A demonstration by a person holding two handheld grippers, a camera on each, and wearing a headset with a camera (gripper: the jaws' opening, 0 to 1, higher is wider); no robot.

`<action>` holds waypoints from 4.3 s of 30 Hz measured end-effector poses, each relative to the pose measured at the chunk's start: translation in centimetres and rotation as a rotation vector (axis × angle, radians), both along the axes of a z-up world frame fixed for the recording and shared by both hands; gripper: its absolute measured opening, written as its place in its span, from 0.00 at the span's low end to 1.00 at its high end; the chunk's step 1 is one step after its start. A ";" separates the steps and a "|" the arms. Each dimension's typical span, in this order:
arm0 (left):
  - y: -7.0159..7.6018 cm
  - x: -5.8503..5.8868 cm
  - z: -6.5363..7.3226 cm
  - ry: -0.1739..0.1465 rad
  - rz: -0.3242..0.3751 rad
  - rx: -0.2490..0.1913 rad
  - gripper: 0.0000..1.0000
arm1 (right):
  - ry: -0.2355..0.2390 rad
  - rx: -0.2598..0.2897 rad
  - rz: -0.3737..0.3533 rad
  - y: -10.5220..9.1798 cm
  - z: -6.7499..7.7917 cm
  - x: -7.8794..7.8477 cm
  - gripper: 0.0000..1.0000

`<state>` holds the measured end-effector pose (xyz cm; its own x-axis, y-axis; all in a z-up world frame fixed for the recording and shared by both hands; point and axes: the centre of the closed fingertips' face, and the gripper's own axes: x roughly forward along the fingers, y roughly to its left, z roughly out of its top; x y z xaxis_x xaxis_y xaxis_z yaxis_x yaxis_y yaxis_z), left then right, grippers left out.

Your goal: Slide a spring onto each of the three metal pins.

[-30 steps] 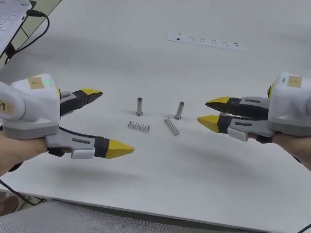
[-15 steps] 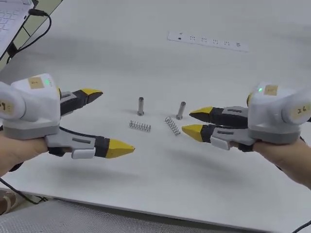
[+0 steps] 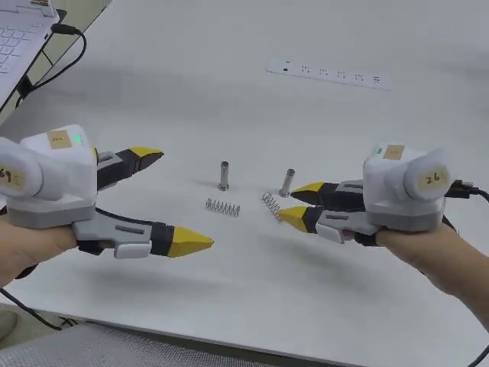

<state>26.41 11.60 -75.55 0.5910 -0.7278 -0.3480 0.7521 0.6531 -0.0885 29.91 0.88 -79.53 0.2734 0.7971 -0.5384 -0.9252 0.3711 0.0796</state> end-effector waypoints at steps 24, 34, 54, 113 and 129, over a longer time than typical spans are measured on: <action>0.1 -0.2 0.0 0.003 0.000 0.001 0.95 | 0.035 -0.144 -0.045 1.0 -4.3 1.5 0.17; 0.1 -0.2 -0.2 0.007 -0.002 0.000 0.95 | 0.046 -0.181 -0.049 0.6 -5.4 1.6 0.13; -0.3 -0.2 -0.2 0.007 -0.013 0.001 0.95 | 0.006 -0.192 0.020 0.7 -5.0 0.9 0.08; -7.4 -1.6 -0.2 0.044 -0.257 -0.026 0.63 | -0.118 -0.176 0.282 -2.9 1.6 -3.4 0.08; -10.6 -1.2 -0.2 0.055 -0.348 -0.039 0.45 | -0.131 -0.162 0.334 -2.8 2.2 -4.4 0.08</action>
<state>25.20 1.03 -75.72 0.2865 -0.8957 -0.3402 0.9224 0.3539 -0.1548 25.46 -1.96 -77.35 0.0880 0.7611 -0.6427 -0.9956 0.0460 -0.0818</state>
